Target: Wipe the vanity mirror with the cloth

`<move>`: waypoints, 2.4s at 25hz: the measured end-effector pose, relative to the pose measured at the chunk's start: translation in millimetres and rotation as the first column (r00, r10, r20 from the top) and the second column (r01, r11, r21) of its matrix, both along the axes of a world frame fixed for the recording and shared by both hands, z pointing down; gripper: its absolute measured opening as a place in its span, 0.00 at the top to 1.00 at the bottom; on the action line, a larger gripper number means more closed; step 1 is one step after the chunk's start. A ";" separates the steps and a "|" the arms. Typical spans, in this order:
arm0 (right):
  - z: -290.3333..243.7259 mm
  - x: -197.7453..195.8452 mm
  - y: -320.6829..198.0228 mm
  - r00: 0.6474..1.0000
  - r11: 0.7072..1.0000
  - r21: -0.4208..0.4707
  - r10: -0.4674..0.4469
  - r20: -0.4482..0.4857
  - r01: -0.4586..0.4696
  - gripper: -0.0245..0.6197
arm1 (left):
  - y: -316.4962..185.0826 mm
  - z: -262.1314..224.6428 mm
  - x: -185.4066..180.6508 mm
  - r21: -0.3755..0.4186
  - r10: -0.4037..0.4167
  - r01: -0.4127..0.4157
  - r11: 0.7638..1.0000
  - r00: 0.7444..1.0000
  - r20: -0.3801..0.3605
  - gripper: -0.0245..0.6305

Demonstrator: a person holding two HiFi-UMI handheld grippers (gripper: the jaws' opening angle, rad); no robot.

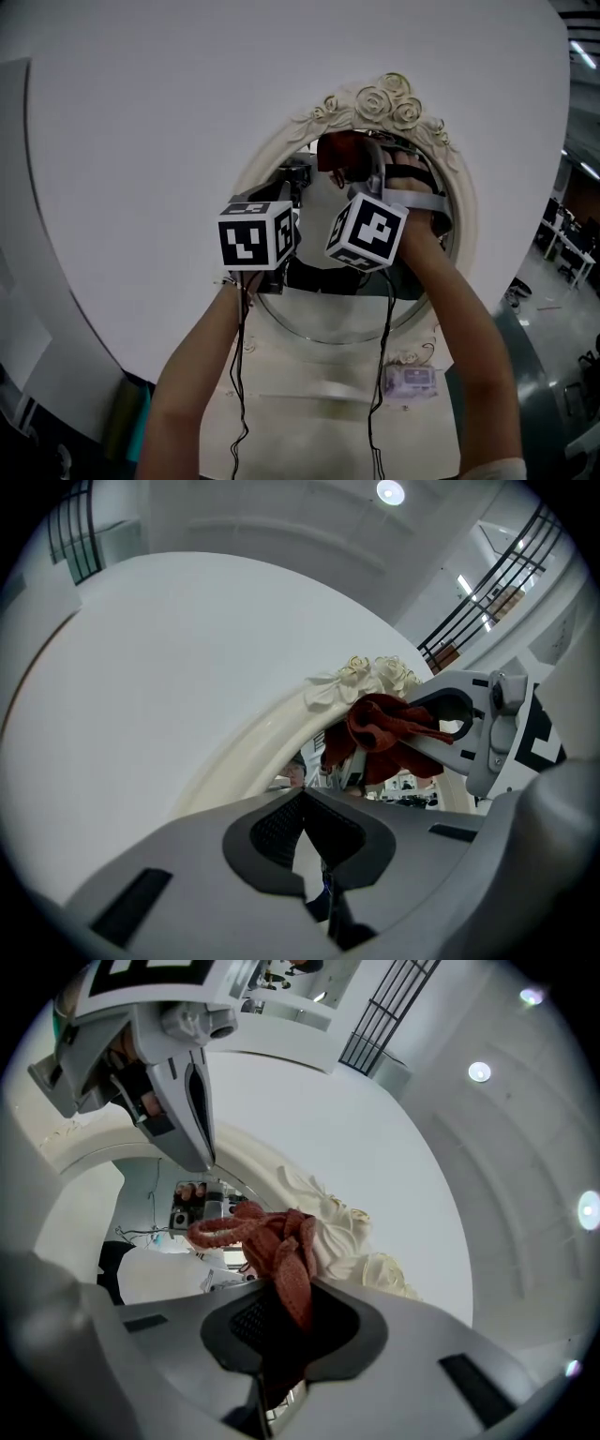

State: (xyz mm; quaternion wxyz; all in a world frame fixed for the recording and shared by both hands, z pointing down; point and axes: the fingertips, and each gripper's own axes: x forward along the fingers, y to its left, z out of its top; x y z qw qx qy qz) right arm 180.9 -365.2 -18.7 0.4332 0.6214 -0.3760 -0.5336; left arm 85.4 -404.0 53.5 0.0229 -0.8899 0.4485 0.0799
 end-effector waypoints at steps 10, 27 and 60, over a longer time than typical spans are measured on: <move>46.9 4.0 6.7 0.999 0.996 -0.091 -0.012 0.034 0.015 0.87 | 9.7 53.4 10.6 -0.115 0.006 -0.003 0.993 1.000 0.028 0.96; 295.7 0.4 0.1 0.984 0.920 -0.390 0.022 0.174 0.049 0.87 | 41.4 297.1 -14.0 -0.410 0.063 -0.025 0.912 0.995 0.079 0.96; 182.9 55.9 31.8 0.984 0.971 -0.237 0.079 0.161 -0.040 0.87 | 35.8 144.1 18.5 -0.229 0.091 -0.085 0.970 0.996 0.015 0.96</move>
